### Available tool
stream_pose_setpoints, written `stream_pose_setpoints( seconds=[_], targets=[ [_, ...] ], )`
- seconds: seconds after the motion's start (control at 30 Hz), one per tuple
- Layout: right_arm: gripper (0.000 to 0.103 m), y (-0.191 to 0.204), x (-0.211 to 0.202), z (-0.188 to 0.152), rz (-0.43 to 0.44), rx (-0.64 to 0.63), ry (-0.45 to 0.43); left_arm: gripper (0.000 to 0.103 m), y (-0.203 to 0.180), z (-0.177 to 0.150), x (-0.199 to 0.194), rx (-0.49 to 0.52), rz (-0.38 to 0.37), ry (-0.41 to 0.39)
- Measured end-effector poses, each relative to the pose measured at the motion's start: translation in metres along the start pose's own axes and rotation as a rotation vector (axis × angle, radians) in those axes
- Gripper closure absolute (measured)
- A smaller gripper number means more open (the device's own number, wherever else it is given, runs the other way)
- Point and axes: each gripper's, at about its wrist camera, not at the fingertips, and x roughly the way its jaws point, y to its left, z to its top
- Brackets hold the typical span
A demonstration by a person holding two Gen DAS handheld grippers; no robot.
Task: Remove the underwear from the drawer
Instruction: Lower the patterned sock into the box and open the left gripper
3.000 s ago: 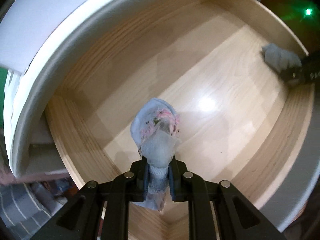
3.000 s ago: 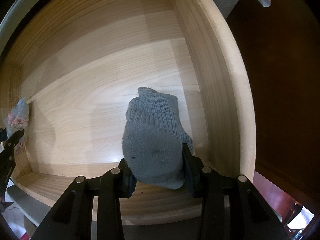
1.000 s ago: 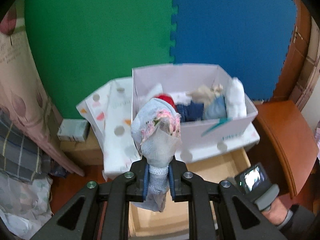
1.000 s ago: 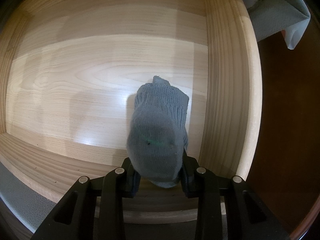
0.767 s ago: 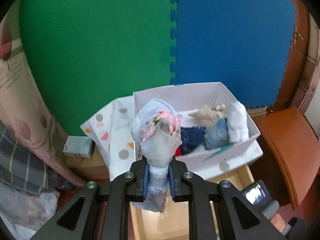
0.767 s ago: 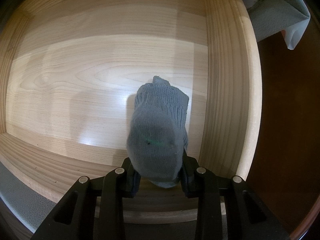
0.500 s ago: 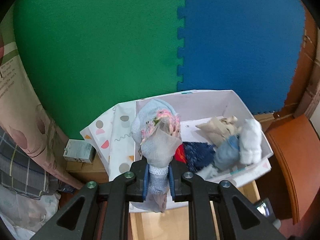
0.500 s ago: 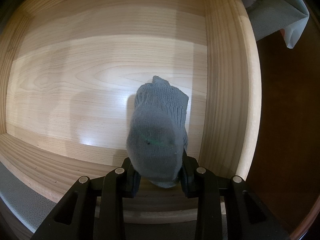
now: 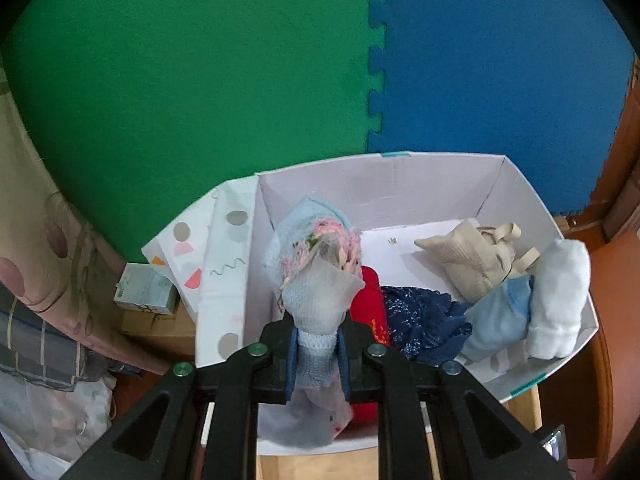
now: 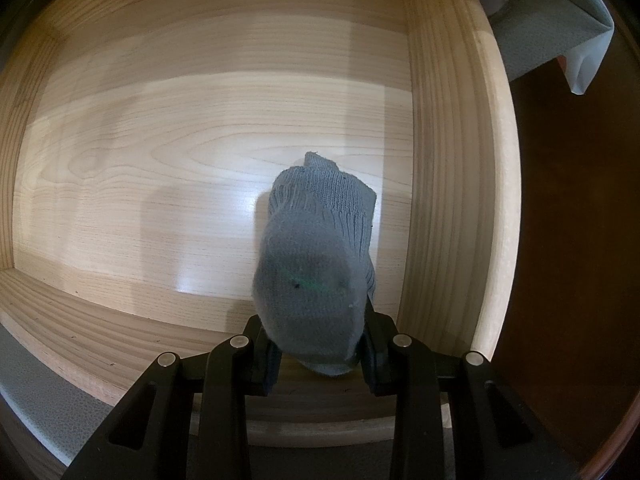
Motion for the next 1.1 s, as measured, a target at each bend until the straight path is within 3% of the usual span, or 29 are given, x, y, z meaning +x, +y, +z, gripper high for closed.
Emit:
stream_pose_setpoints(
  seconds=[0.4, 0.53, 0.63, 0.8, 1.1],
  targets=[
    [0.073, 0.0, 0.0, 0.001, -0.001, 0.0, 0.0, 0.081, -0.004, -0.004, 0.026, 0.024, 0.026, 0.028],
    [0.073, 0.0, 0.0, 0.001, 0.0, 0.0, -0.001, 0.072, -0.005, -0.004, 0.026, 0.032, 0.033, 0.027],
    [0.073, 0.0, 0.0, 0.002, 0.0, 0.0, -0.001, 0.064, -0.004, -0.003, 0.025, 0.027, 0.034, 0.036],
    [0.073, -0.001, 0.0, 0.003, 0.0, 0.001, -0.002, 0.058, -0.002, 0.001, 0.016, 0.042, 0.055, 0.041],
    [0.073, -0.001, 0.0, 0.003, 0.0, 0.0, -0.002, 0.057, 0.005, -0.002, -0.015, 0.058, 0.061, 0.015]
  ],
)
